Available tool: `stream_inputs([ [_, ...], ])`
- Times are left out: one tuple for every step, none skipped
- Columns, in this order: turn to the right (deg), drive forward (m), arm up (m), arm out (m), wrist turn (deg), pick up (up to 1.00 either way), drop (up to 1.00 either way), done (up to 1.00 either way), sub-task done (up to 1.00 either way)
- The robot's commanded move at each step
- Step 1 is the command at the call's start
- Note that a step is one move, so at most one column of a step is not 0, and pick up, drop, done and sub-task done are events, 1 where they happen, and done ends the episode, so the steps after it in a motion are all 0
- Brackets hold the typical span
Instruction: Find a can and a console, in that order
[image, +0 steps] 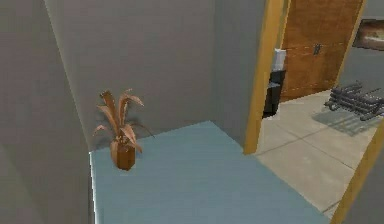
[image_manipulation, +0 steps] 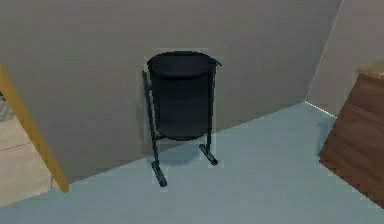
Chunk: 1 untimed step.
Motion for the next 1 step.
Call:
stream_inputs([
  [21.0, 0.00, 0.00, 0.00, 0.0, 0.00, 0.00, 0.00, 0.00],
])
